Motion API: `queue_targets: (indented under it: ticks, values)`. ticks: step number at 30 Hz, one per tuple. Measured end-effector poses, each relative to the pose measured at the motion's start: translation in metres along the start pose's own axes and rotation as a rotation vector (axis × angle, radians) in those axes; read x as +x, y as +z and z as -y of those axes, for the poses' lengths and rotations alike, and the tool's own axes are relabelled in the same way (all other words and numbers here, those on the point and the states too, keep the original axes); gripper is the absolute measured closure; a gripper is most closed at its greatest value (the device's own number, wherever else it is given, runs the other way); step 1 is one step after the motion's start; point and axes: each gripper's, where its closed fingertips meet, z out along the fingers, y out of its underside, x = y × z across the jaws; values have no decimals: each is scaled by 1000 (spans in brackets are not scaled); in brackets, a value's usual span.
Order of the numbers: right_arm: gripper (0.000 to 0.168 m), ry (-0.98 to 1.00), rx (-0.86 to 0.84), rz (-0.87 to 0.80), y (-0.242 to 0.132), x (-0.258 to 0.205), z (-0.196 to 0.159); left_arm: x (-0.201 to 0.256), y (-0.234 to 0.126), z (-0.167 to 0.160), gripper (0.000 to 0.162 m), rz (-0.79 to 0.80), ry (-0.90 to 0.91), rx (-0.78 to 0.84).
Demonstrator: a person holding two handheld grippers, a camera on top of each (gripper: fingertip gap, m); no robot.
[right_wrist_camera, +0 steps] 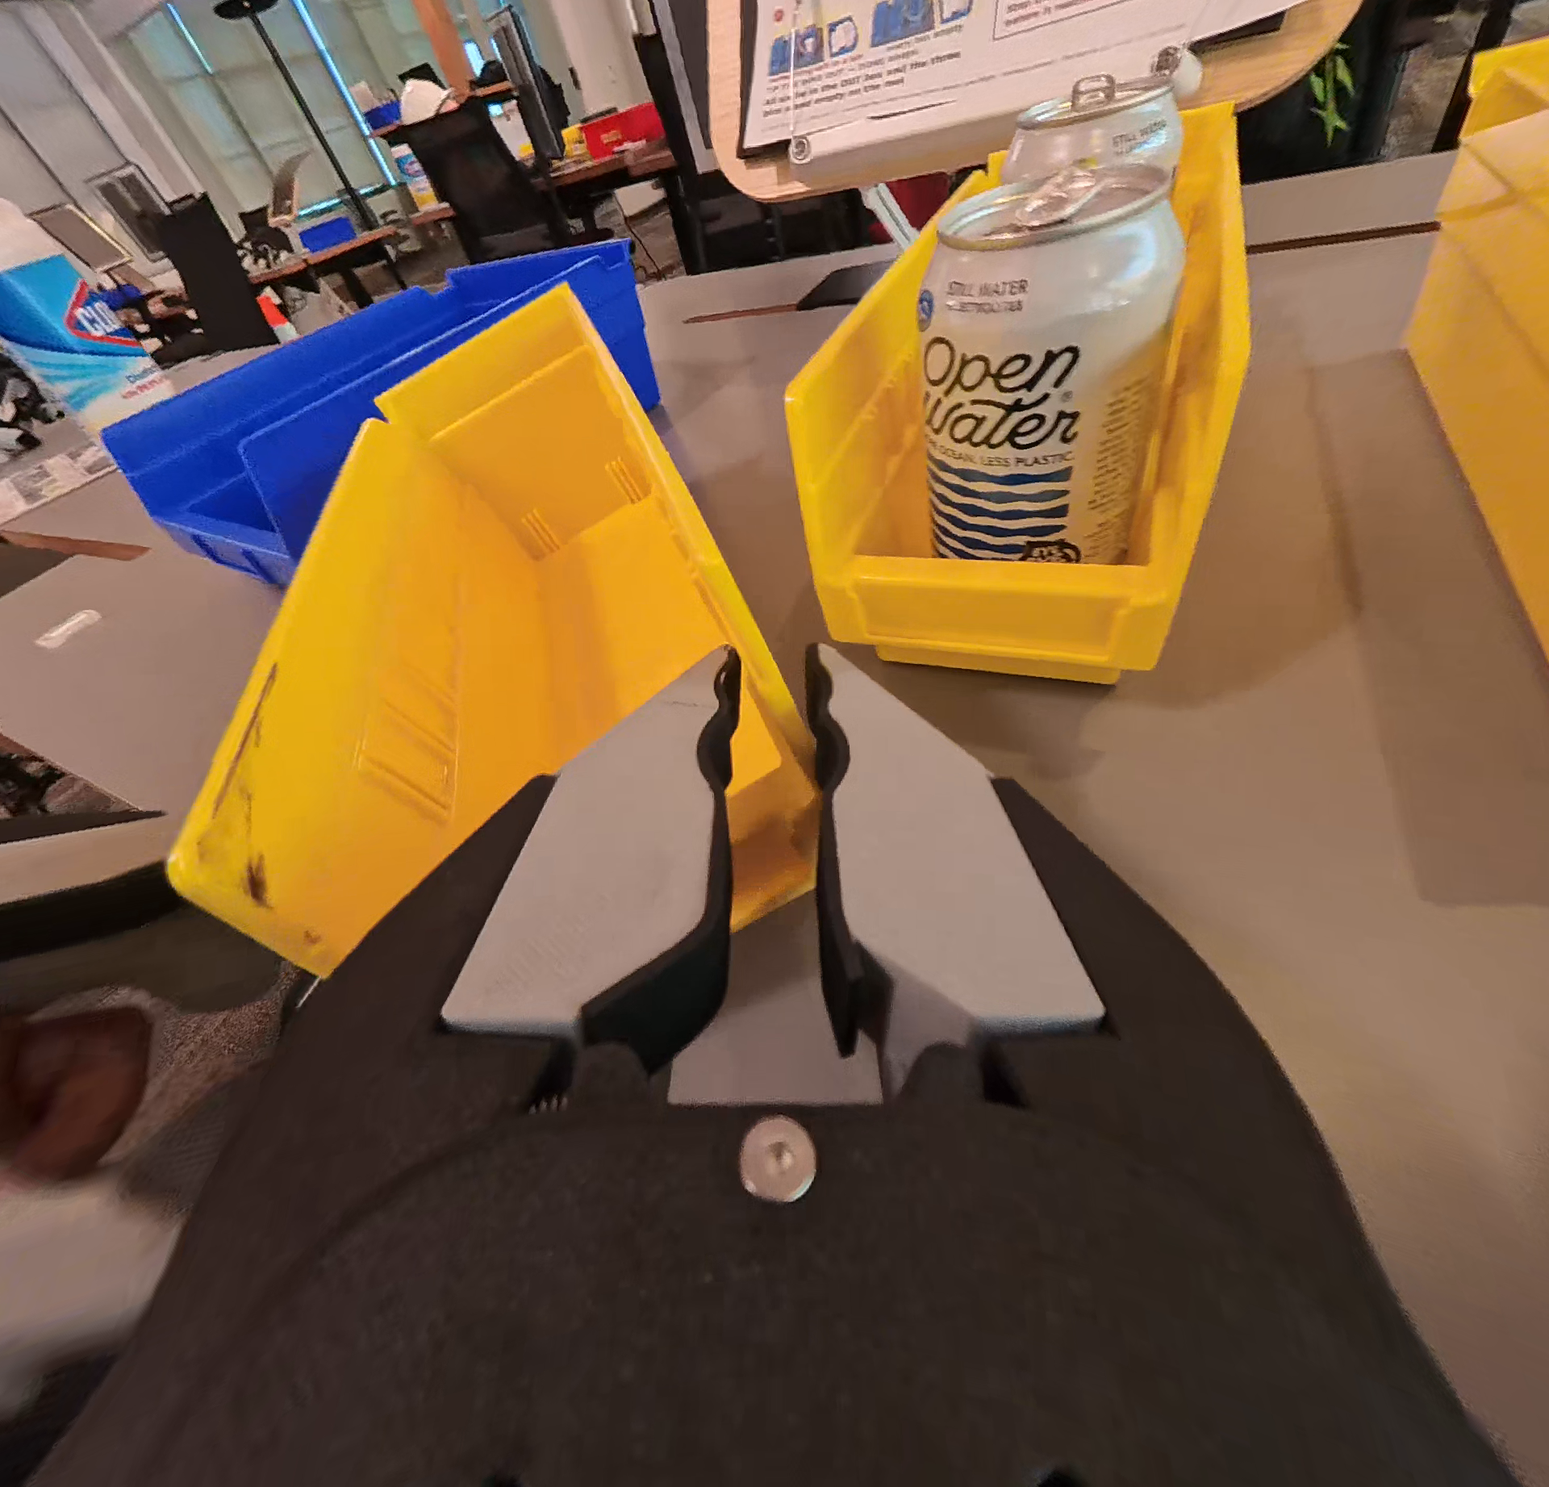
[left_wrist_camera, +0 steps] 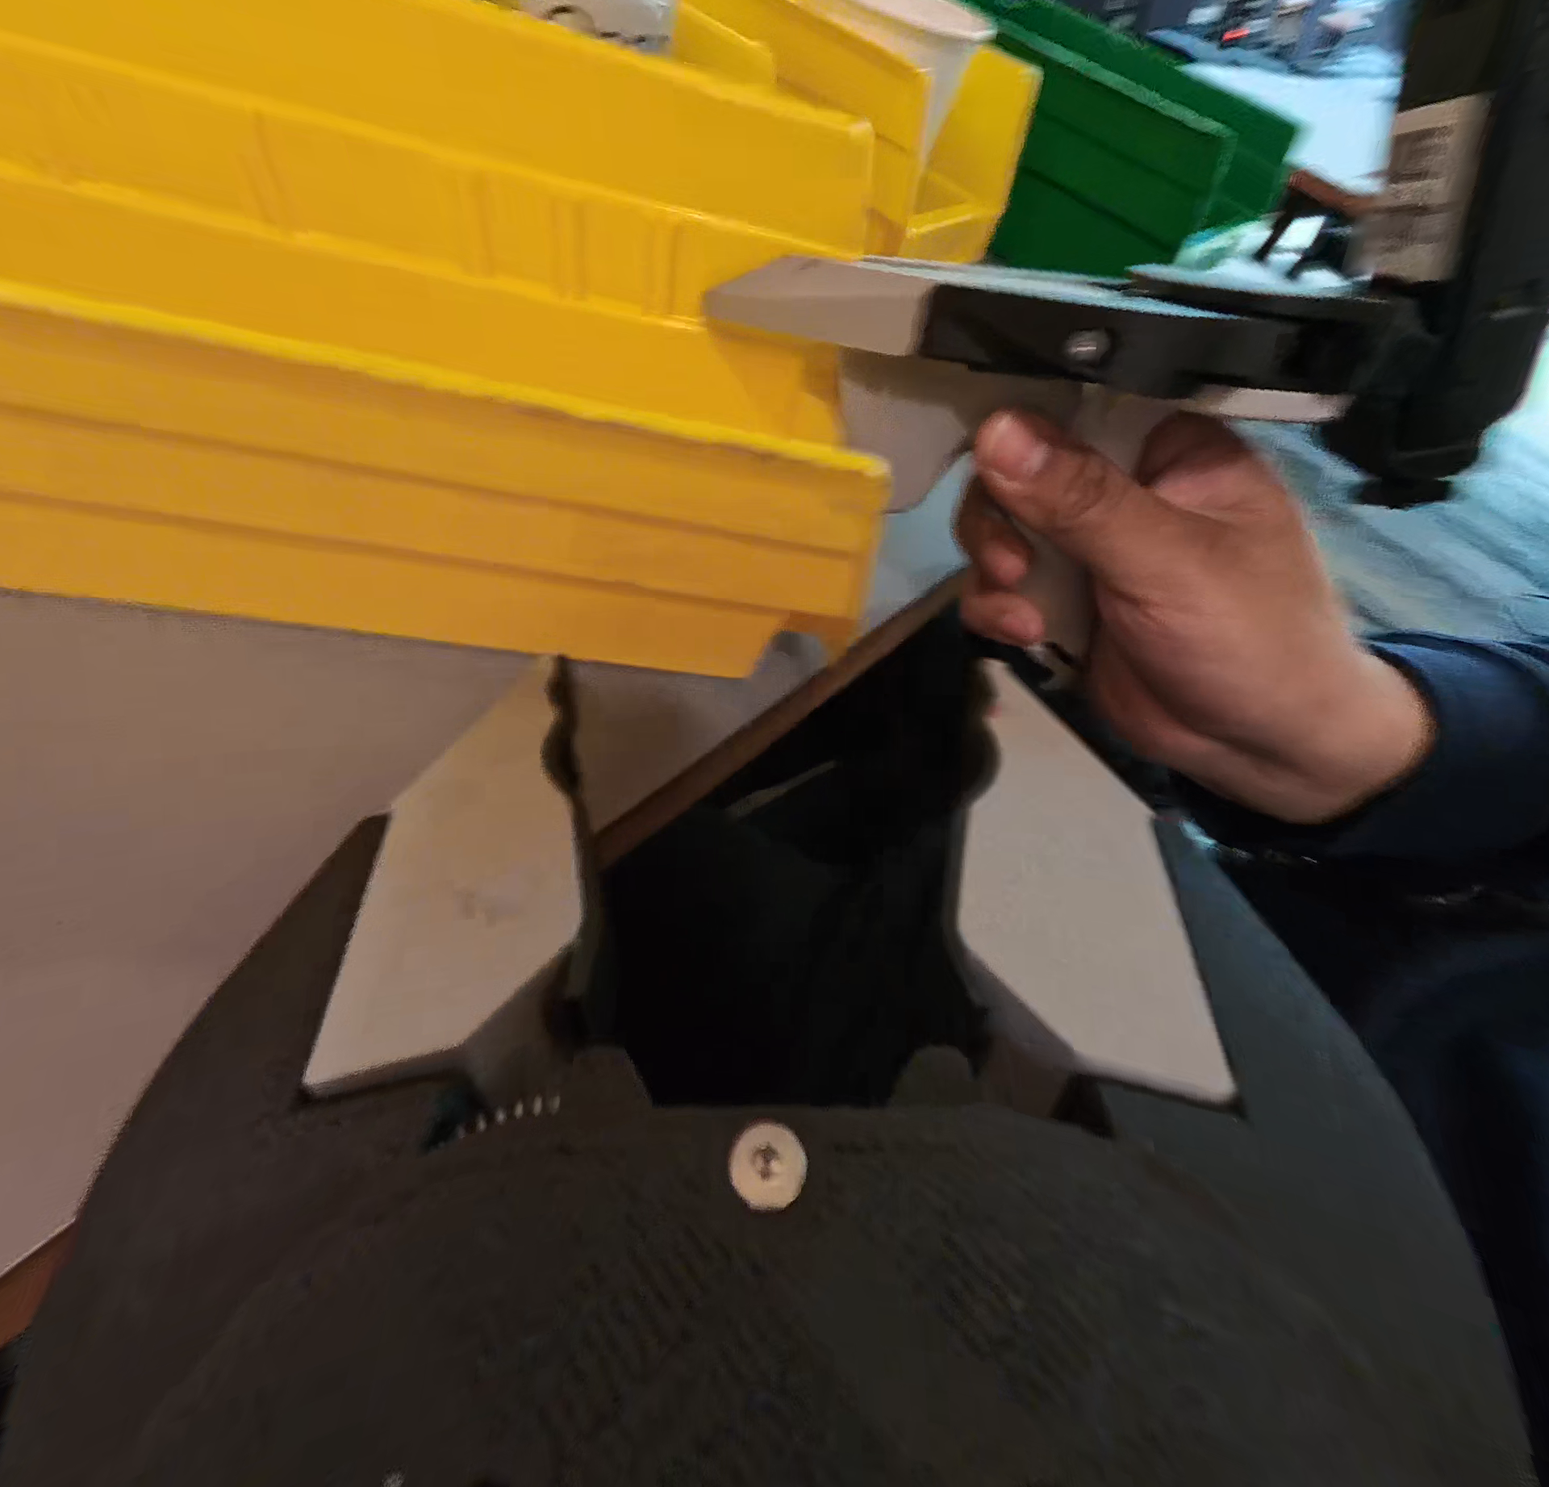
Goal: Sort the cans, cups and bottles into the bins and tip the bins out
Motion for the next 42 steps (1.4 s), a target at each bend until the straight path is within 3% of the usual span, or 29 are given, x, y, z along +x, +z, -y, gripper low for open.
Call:
queue_targets:
  ticks: [1, 4, 5, 7, 9, 10, 12, 16, 18, 22, 25, 29, 35, 42]
  values:
    - [155, 8, -4, -4, 1, 2, -1, 10, 0, 2, 66, -50, -4, 12]
    - [157, 36, -19, -24, 4, 2, -8, 8, 8, 11, 64, -6, 5, 59]
    - [159, 29, -31, -22, 6, -2, -11, -2, 12, 12, 61, 60, 23, 68]
    - [166, -14, -69, 11, 7, -14, -19, -32, 17, 12, 70, 243, 102, 61]
    - [159, -54, -90, 88, 4, -34, -24, -57, 13, 11, 79, 375, 178, 42]
    - [151, -83, -99, 131, 3, -44, -27, -63, 9, 13, 83, 378, 199, 53]
    - [159, -160, -145, 190, -2, -53, -33, -84, 3, 13, 92, 408, 120, 59]
    - [148, -150, -73, 229, -29, -39, -11, -112, -3, 21, 115, 403, 41, 100]
    - [139, -145, -27, 207, -49, -17, 5, -120, -3, 24, 119, 401, 57, 89]
    - [136, -74, 66, -50, -86, 85, 43, -138, -9, 34, 150, 458, 96, 89]
    - [124, 9, 69, -185, -100, 158, 58, -140, -11, 38, 152, 449, 99, 93]
    - [121, 17, -32, -344, -92, 221, 49, -148, -18, 41, 151, 515, 151, 88]
    - [132, -3, -45, -483, -71, 265, 52, -140, -8, 33, 136, 403, 89, 74]
    - [138, 52, -226, -376, -29, 273, 29, -137, -8, 29, 136, 375, 75, 81]
